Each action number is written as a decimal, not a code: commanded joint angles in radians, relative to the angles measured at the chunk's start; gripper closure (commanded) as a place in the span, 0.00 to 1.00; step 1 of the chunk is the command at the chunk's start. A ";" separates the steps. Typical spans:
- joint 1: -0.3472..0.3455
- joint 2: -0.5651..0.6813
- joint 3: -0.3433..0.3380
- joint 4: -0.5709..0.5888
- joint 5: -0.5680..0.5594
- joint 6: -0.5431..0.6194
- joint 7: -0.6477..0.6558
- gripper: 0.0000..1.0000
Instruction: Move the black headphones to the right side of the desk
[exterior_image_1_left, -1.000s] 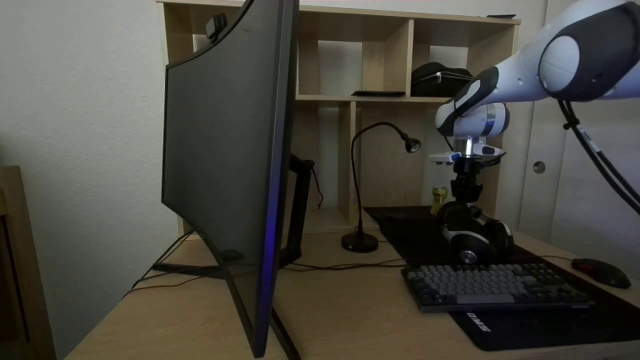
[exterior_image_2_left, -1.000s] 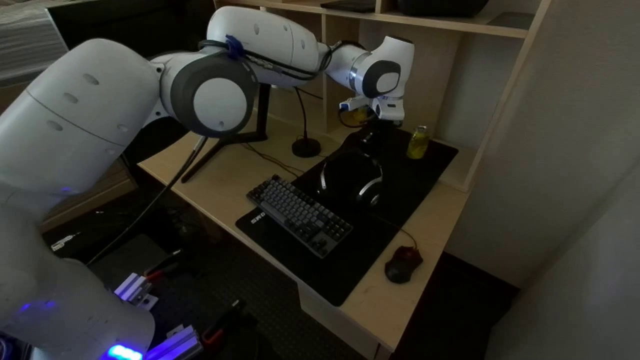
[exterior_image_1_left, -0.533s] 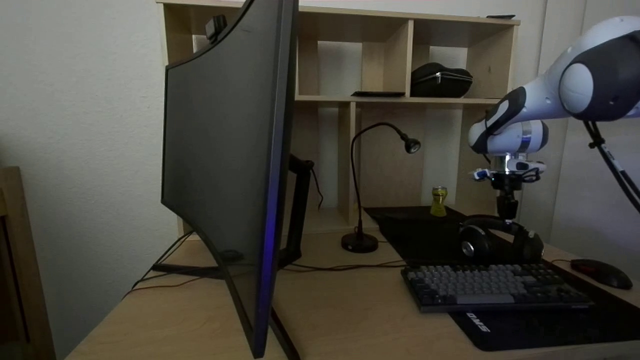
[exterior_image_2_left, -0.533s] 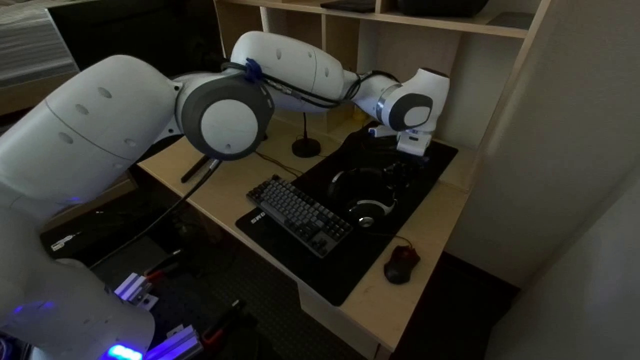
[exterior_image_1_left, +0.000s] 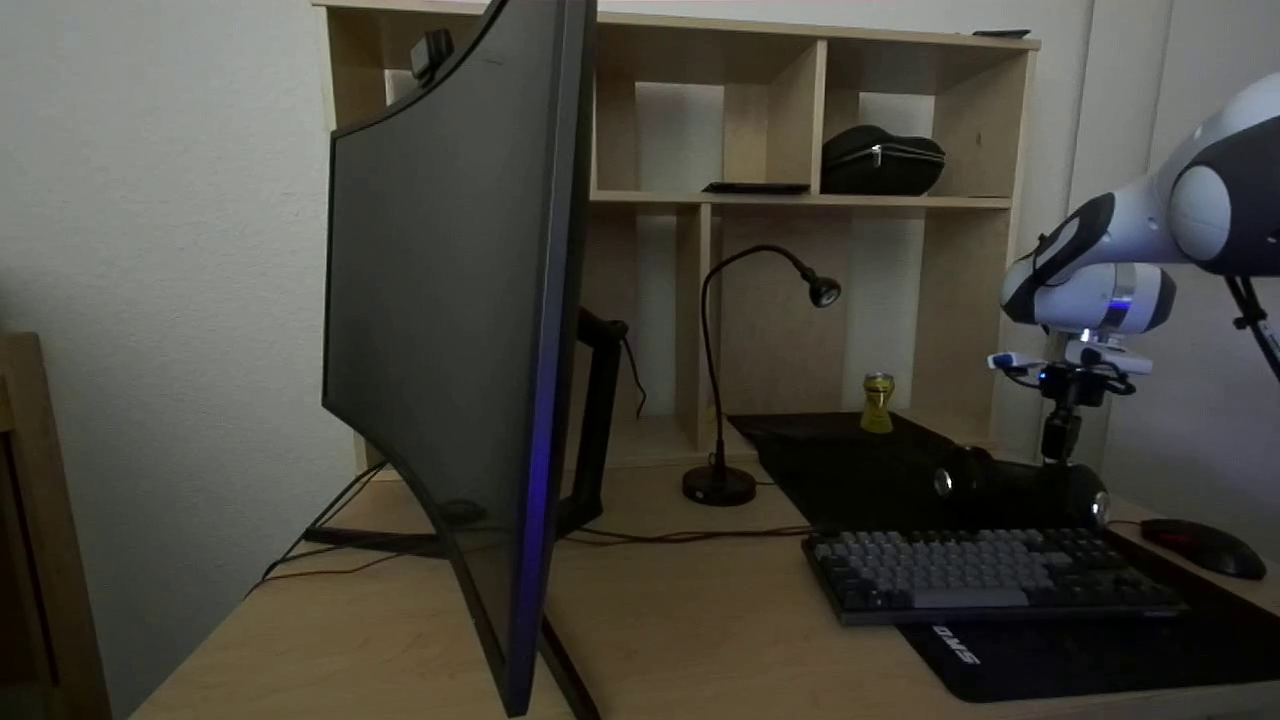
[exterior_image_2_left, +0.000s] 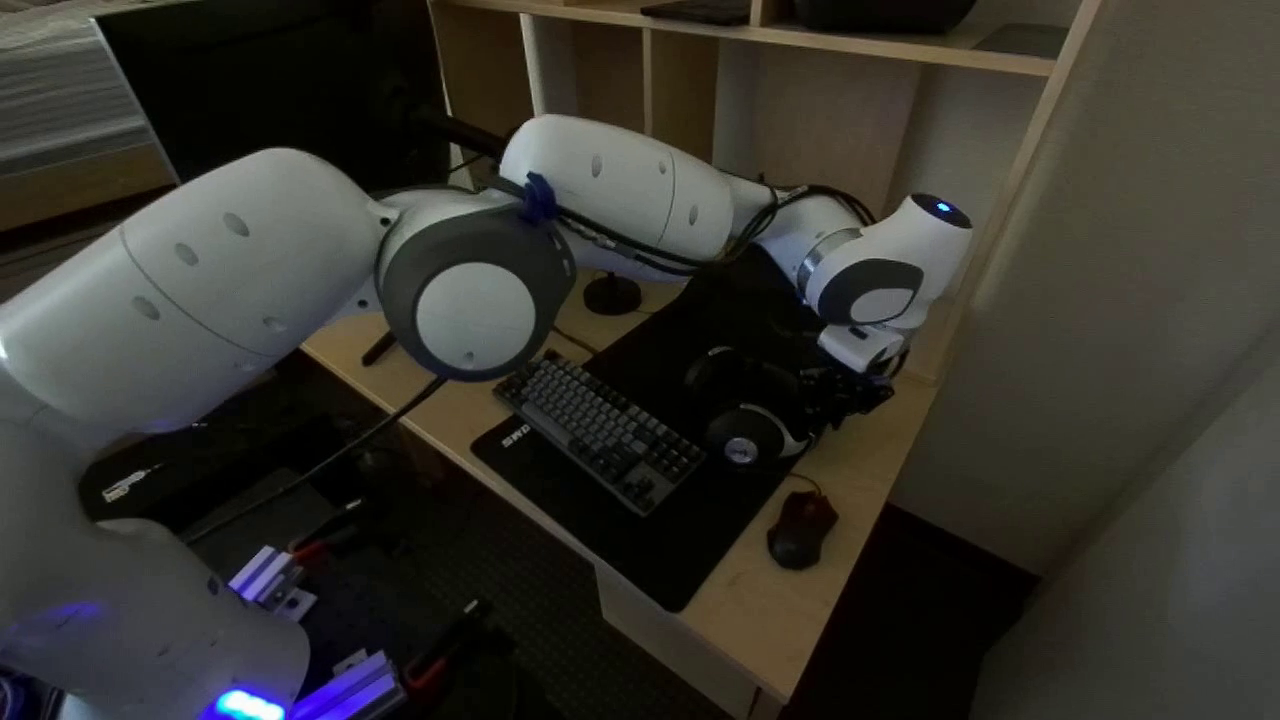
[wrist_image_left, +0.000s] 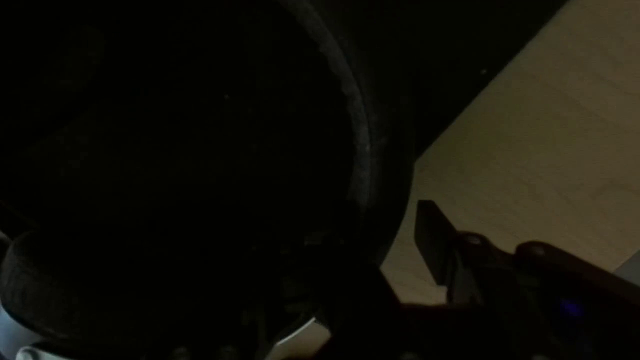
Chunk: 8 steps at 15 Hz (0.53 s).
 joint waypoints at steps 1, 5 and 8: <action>-0.071 0.036 0.023 0.069 0.091 0.030 0.076 0.88; -0.071 0.024 0.056 0.070 0.158 0.097 0.015 0.30; -0.010 -0.016 0.078 0.021 0.137 0.217 -0.078 0.11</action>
